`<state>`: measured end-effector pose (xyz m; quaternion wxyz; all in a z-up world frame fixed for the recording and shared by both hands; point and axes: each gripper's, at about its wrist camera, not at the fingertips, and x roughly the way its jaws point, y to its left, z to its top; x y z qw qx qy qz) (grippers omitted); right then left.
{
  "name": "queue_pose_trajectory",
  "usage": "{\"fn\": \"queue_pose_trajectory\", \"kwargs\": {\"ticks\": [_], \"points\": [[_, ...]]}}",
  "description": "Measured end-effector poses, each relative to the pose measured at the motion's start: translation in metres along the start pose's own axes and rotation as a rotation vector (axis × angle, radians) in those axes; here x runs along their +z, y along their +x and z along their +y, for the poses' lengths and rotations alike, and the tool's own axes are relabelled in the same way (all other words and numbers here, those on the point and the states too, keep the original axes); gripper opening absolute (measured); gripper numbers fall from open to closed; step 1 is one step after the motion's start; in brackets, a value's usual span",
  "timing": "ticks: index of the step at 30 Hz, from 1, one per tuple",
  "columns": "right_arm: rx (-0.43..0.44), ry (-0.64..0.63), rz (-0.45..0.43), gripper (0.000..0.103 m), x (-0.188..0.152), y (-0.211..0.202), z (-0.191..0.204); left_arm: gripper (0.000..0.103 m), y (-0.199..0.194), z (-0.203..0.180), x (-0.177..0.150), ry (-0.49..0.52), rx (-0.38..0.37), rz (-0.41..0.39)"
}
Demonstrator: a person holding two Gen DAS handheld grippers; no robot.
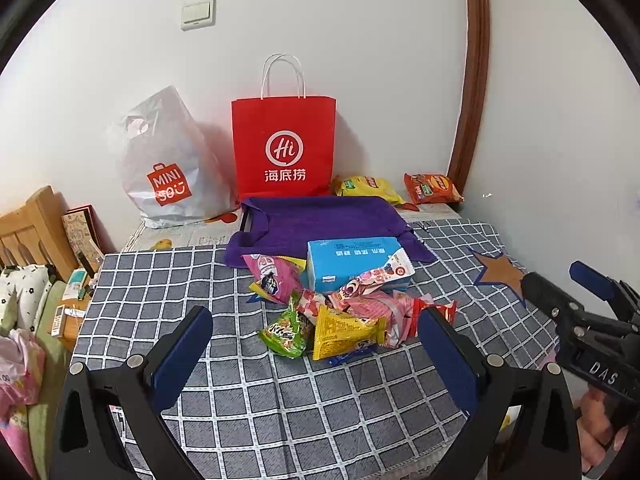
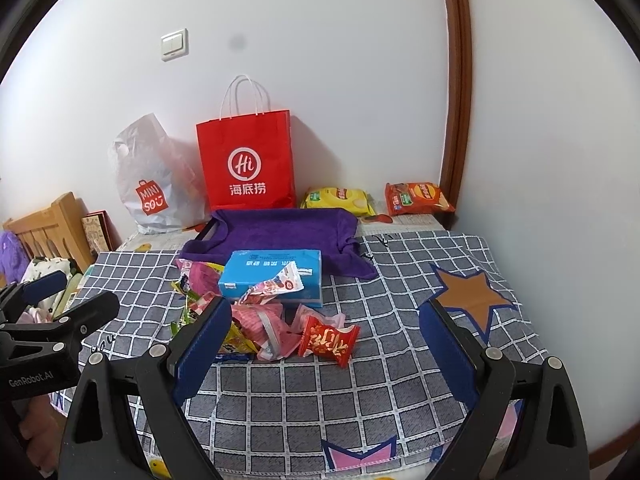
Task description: Organize snacks
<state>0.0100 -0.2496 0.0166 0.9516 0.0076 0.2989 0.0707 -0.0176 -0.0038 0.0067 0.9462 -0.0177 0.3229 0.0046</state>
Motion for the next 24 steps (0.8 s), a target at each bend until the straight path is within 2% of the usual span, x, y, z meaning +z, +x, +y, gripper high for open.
{"fn": "queue_pose_trajectory", "kwargs": {"ticks": [14,24], "points": [[-0.002,-0.032,0.011,0.095,0.003,0.004,0.004,0.102,-0.015,0.002,0.007,0.024,0.041,-0.02],[0.024,-0.026,0.014,0.095,0.003,0.006,0.004,0.102,-0.008,-0.001,0.006,0.031,0.016,-0.034]]}}
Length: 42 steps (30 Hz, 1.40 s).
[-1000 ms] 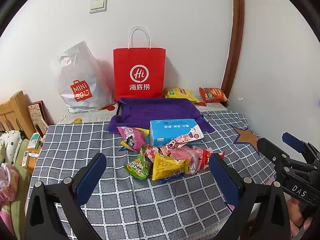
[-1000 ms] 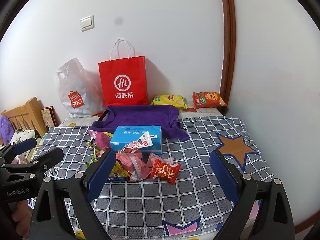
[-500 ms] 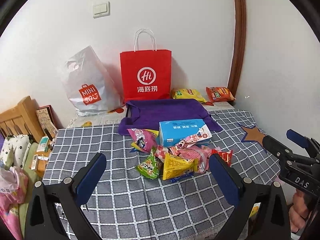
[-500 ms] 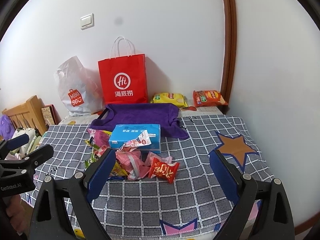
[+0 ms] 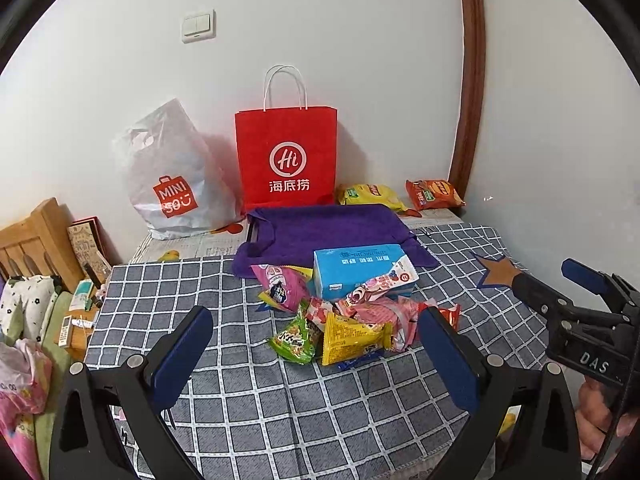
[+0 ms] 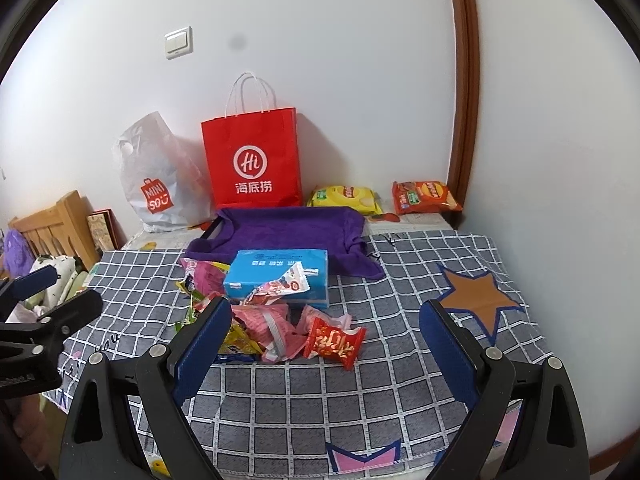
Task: Organize snacks
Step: 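Grasp the red-and-gold candy with the right tool while the left tool approaches the green bag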
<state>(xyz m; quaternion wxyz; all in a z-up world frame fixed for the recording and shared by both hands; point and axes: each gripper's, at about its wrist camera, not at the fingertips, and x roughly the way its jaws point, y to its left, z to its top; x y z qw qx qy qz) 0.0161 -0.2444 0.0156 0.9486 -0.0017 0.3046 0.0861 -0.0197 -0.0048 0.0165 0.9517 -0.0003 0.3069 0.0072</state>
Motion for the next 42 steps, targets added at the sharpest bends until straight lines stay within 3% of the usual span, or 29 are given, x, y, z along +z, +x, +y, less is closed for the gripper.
{"fn": "queue_pose_trajectory", "kwargs": {"ticks": [16,25,29,34,37,39,42], "points": [[-0.075,0.005,-0.026,0.099,0.009,0.026,-0.005,0.102,0.035,0.006,0.015,0.028,-0.009,0.003],[-0.049,0.006,0.091,0.099,0.005,0.078,-0.016,0.102,0.076,0.011,0.015,0.029,0.041,0.059],[0.014,0.04,0.129,0.099,-0.005,0.1,-0.025,0.102,0.098,0.021,0.011,-0.018,0.003,0.095],[0.026,0.032,0.21,0.099,-0.018,0.133,-0.033,0.101,0.122,0.034,0.004,-0.075,-0.027,0.142],[0.046,0.064,0.291,0.089,-0.029,0.156,-0.037,0.1,0.138,0.043,0.0,-0.1,-0.034,0.193],[0.059,0.104,0.328,0.075,-0.038,0.169,-0.04,0.1,0.149,0.051,-0.004,-0.126,-0.037,0.229],[0.085,0.135,0.371,0.071,-0.05,0.187,-0.039,0.1,0.161,0.062,-0.01,-0.16,-0.053,0.257]]}}
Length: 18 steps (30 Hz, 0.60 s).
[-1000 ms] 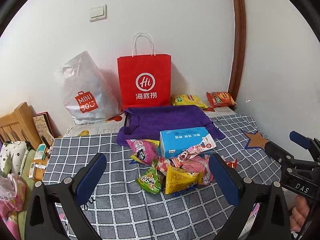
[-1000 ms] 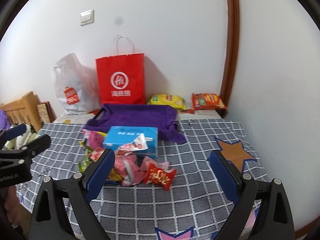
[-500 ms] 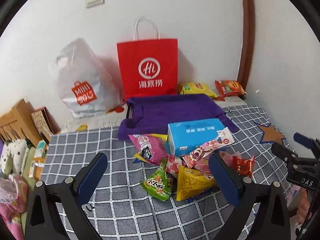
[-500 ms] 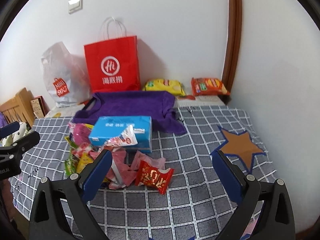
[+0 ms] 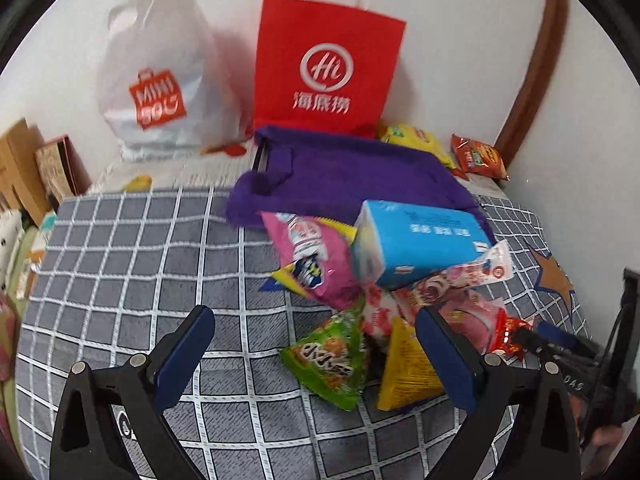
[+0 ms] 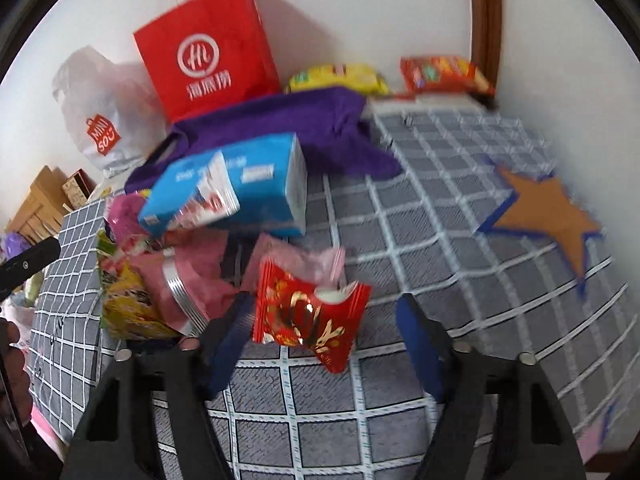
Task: Organize snacks
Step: 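Grasp the red-and-gold candy with the right tool while the left tool approaches the green bag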
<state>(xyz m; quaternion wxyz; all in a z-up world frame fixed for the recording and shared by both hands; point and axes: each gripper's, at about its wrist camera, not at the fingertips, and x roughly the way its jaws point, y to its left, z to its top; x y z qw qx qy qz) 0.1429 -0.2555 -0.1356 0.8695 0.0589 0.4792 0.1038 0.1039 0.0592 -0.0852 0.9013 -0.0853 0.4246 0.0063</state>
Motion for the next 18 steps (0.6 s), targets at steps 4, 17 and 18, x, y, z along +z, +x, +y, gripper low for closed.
{"fn": "queue_pose_trajectory", "kwargs": {"ticks": [4,17,18], "points": [[0.031,0.023,0.005,0.071,-0.002,0.013,0.002,0.1,0.006,0.009,0.001,-0.007,0.018,0.007],[-0.028,-0.034,-0.016,0.046,-0.005,0.008,-0.005,0.1,0.016,0.019,-0.005,0.003,-0.027,0.037],[-0.029,-0.035,-0.02,0.046,-0.006,0.006,-0.006,0.1,0.018,0.016,-0.006,0.015,-0.038,0.043]]}}
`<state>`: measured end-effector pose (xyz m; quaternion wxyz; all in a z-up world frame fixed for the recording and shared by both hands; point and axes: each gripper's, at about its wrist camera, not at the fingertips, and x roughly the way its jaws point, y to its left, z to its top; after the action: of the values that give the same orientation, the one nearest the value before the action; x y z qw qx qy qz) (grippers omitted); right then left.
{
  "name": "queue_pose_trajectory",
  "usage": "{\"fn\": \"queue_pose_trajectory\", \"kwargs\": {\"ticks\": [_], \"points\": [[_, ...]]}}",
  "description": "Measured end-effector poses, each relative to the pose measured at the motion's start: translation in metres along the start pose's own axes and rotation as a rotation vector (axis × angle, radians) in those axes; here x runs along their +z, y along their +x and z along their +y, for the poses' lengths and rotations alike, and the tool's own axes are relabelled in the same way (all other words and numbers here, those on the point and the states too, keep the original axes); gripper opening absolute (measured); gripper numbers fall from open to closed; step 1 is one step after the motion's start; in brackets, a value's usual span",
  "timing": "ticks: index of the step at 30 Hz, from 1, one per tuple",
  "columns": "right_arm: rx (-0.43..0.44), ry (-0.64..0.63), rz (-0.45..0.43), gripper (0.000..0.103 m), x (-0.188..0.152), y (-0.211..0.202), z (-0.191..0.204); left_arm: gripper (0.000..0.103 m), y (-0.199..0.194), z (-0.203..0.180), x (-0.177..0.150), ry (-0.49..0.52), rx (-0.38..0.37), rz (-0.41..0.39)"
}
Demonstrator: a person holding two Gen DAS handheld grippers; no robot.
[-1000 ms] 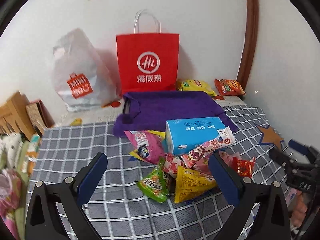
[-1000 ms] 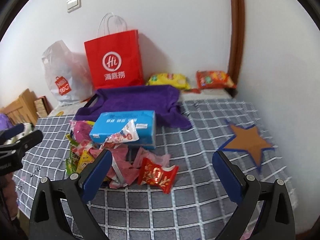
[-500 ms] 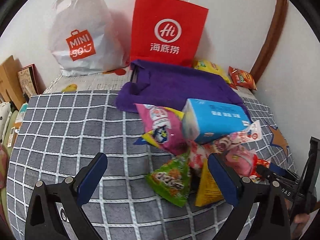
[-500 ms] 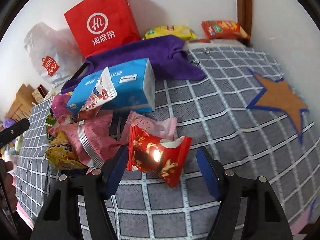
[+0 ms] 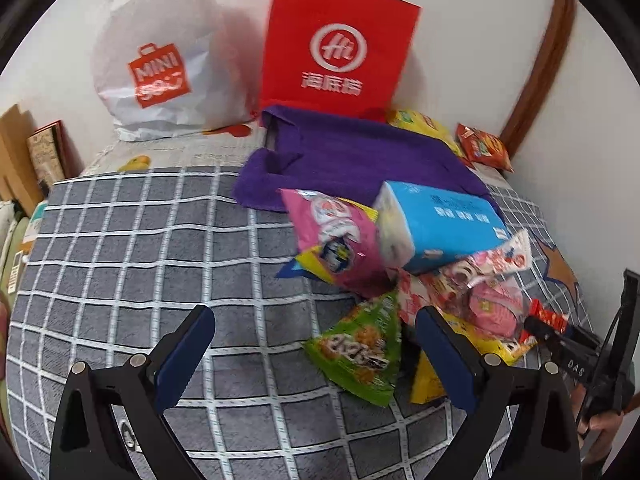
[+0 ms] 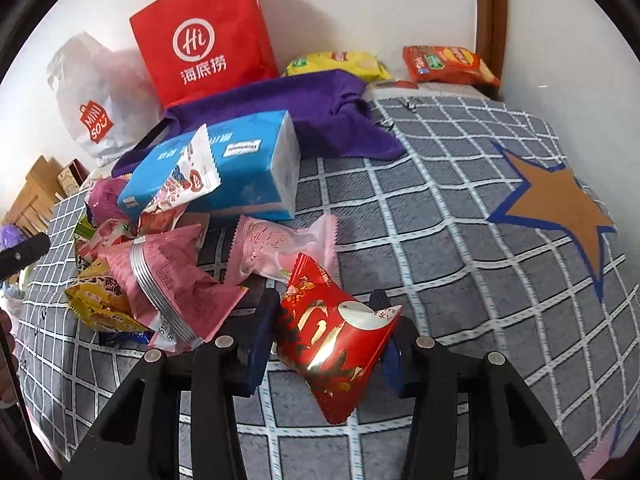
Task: Organize snacks
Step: 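Grasp the red-and-gold candy with the right tool while the left tool approaches the green bag, then grasp the green triangular snack bag with the left tool while the right tool lifts the red candy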
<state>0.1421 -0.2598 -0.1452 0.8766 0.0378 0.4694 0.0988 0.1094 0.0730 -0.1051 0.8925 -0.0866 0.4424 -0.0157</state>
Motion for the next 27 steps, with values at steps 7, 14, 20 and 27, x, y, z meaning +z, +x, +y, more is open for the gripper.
{"fn": "queue_pose_trajectory", "kwargs": {"ticks": [7,14,20,27], "points": [[0.001,-0.009,0.007,0.046,-0.008,0.001,-0.005,0.1,0.027,-0.016,-0.007,0.085,0.005,0.065],[0.003,-0.001,0.005,0.046,-0.012,-0.003,-0.012,0.092,0.053,-0.025,-0.014,0.135,0.009,0.128],[0.0,-0.008,-0.001,0.046,-0.011,-0.008,-0.013,0.057,0.052,-0.032,-0.021,0.192,0.008,0.113],[0.022,-0.002,-0.018,0.046,-0.008,-0.018,-0.009,0.057,0.03,-0.009,-0.025,0.112,0.013,0.116]]}}
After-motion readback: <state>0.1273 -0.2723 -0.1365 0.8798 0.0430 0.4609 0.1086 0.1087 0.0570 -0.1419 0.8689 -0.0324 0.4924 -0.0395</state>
